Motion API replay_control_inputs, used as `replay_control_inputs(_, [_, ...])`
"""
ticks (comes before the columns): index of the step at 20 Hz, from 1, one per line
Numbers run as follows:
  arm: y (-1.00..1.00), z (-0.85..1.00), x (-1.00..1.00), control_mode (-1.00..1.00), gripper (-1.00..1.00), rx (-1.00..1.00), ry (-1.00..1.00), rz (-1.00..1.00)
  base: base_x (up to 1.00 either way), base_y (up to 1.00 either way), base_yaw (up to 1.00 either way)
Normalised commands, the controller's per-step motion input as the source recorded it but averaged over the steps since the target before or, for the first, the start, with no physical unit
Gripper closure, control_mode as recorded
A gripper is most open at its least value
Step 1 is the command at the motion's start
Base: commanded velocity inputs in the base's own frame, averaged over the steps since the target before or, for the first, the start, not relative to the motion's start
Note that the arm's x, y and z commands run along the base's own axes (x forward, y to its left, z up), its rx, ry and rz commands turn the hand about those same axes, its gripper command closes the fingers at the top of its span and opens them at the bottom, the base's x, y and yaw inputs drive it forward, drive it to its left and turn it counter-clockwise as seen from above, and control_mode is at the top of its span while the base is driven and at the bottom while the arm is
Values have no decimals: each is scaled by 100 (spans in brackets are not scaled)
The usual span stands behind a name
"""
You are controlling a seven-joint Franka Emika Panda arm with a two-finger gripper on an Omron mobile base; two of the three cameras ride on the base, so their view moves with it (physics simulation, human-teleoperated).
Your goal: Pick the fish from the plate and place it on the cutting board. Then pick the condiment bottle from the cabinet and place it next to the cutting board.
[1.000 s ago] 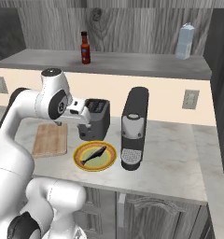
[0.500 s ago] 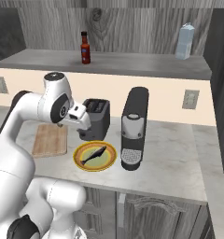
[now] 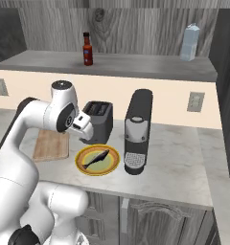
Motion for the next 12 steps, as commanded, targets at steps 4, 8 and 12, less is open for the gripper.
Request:
replay_control_inputs(4, [0,-18,0,-100,-100,0,-2,-1,0,0,0])
replay_control_inputs(8, [0,-24,0,-100,-100,0,-1,-2,0,0,0])
replay_control_inputs(12, [0,-24,0,-100,-100,0,0,-4,0,0,0])
